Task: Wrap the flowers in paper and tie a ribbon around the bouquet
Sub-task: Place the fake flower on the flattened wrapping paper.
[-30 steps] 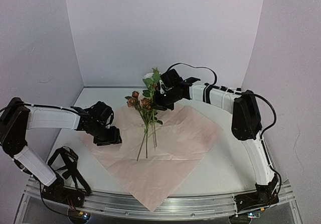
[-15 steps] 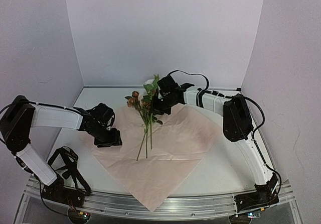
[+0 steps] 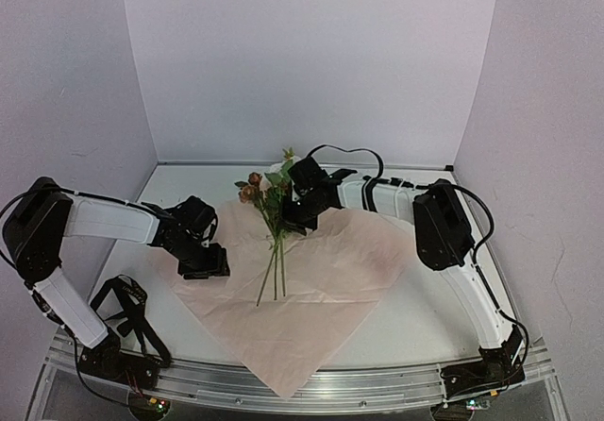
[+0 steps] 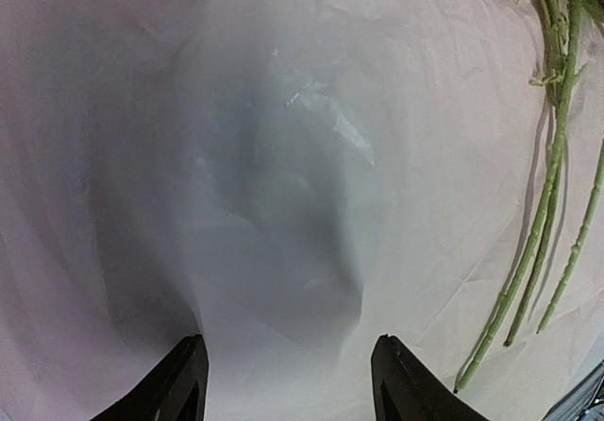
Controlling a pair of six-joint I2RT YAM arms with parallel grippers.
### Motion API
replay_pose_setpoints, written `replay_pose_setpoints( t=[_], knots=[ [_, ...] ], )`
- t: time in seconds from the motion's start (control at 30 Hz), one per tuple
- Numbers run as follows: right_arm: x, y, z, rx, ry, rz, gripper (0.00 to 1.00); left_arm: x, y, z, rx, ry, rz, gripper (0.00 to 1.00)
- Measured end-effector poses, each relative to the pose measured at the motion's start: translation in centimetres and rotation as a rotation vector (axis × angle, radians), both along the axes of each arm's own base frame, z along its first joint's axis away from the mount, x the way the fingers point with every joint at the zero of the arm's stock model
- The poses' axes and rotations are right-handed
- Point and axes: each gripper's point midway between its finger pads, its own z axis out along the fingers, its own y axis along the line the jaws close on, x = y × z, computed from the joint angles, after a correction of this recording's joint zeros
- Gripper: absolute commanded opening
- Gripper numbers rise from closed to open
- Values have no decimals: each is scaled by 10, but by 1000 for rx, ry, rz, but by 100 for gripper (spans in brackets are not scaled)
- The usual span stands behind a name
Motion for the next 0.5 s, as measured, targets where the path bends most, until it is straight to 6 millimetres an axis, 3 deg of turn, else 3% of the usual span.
replay_pose_setpoints(
  t=[0.1,0.4,0.5],
  knots=[
    [-3,0,-5,-12,3,0,1,1,-1,-1,-1,-1,0,61],
    [-6,-2,-12,-20,14,-7,20,0,-2,-1,-6,4,-3,61],
    [-9,-4,-16,-28,24,-10,30,0,-2,-1,-7,3,-3,61]
  ],
)
